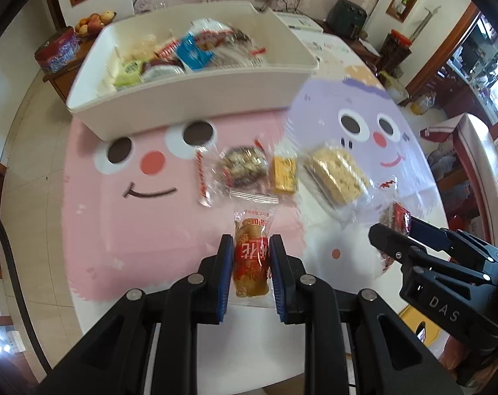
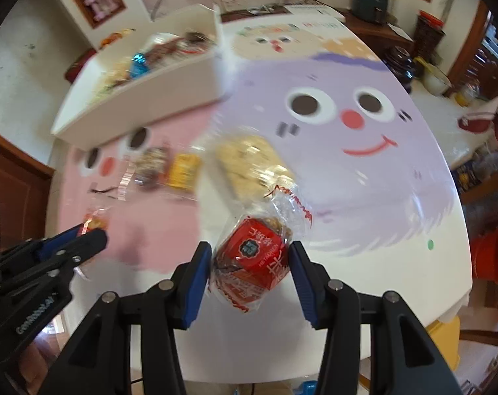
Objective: Organize snacks
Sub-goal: 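Carry the orange stick pack and red pack over the white tray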
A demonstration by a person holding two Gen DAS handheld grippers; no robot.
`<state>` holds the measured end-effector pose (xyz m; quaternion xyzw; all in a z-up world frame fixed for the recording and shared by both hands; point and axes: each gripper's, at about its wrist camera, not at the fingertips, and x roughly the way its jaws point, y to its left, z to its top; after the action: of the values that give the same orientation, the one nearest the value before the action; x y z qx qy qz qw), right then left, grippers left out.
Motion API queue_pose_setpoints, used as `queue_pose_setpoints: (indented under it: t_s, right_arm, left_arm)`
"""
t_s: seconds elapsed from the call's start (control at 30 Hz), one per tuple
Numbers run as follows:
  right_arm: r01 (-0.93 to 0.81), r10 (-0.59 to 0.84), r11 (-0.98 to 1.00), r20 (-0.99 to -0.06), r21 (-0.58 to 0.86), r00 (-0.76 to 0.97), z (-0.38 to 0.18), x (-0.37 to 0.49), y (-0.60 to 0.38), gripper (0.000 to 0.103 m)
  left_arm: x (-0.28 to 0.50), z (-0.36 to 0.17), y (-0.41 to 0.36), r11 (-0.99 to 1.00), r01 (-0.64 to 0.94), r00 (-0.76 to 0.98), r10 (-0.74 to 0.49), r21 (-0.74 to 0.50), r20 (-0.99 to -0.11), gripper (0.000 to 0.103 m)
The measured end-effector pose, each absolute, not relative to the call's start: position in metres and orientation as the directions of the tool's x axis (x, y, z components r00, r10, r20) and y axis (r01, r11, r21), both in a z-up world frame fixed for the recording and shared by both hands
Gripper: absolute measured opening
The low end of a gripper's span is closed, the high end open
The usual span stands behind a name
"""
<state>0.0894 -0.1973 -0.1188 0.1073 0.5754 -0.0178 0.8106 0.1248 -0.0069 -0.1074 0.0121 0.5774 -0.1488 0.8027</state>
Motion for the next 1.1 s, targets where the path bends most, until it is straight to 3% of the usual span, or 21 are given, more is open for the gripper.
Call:
queue_pose_setpoints:
  t_s: [0.63, 0.9, 1.1]
  right_arm:
    - [-0.021, 0.162, 0.981, -0.767, 0.191, 0.620, 0.028, 0.209, -0.116, 0.049]
    - [0.004, 0.115, 0.986, -0.689, 0.169, 0.715, 0.069, 0.270, -0.111, 0.050]
    - [0.035, 0.114, 0.980, -0.703, 0.194, 0.702, 0.065, 0.312, -0.111, 0.050]
  left_arm:
    - [0.257, 0.021, 0.065, 0.967, 0.234, 0.556, -0.220, -0.103, -0.802, 0.020]
    - [0.323, 0.030, 0.076, 0.971, 0.222, 0.587, -0.206, -0.089, -0.783, 0.020]
    - [0.363, 0.019, 0.074, 0.976, 0.208, 0.584, -0.181, -0.071, -0.791, 0.020]
